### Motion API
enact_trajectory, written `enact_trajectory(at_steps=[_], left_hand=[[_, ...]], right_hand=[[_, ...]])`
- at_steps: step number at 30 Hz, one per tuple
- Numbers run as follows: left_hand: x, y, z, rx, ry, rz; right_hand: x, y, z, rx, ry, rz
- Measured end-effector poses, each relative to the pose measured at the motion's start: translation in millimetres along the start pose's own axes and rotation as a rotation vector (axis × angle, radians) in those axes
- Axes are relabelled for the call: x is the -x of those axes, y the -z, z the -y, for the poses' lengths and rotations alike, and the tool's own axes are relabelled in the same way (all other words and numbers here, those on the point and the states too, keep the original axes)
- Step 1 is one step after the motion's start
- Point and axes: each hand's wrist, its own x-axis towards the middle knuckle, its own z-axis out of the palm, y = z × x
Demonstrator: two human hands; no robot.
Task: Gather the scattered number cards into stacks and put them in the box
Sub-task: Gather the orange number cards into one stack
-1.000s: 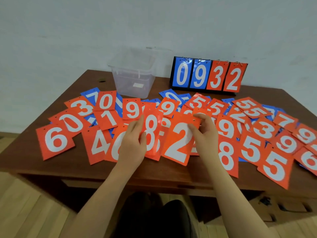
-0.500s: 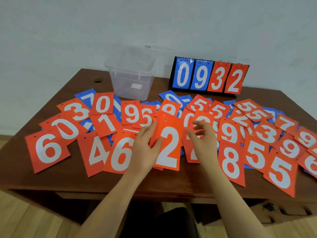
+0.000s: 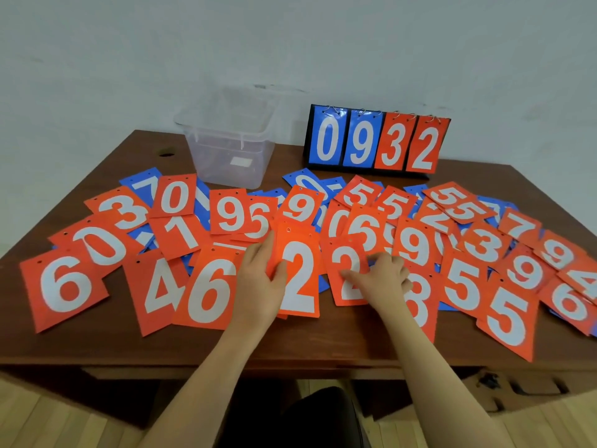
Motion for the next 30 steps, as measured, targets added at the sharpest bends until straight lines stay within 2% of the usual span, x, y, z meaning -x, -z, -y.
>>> enact_trajectory(at_steps=[4,7,10,12,18,22,25,28,30], left_hand=[[2,2,3,-0.054,-0.023,-0.080],[3,1,2,-0.086,-0.051,-0.119],[6,-2,-4,-0.045,-0.045,-0.115],[9,-5,-9,0.007,-0.048,-0.108],[19,-19,-28,0.111,-0.042,-0.010],[28,-31,-36,0.129,-0.036,0.049],[33,-39,-39,0.125,-0.023,0.076],[33,-44,-39,0.072,-0.024,0.060],[33,-45,-38,0.050,-0.009,0.046]], right_hand=[[7,9,2,-0.395,0.178,-0.050],[16,23,9,-0.635,0.244,-0.168],[24,29,20,-0.859,0.244,-0.108],[34,26,24,-0.899,0.249,-0.057],[51,14,15,-0.842,0.257,-0.035],[45,29,-13,-0.647,0.275,-0.049],[27,42,-52,-0.124,0.258,-0.126],[17,46,-82,0.295,0.224,0.038],[15,43,-86,0.361,0.302,0.140]])
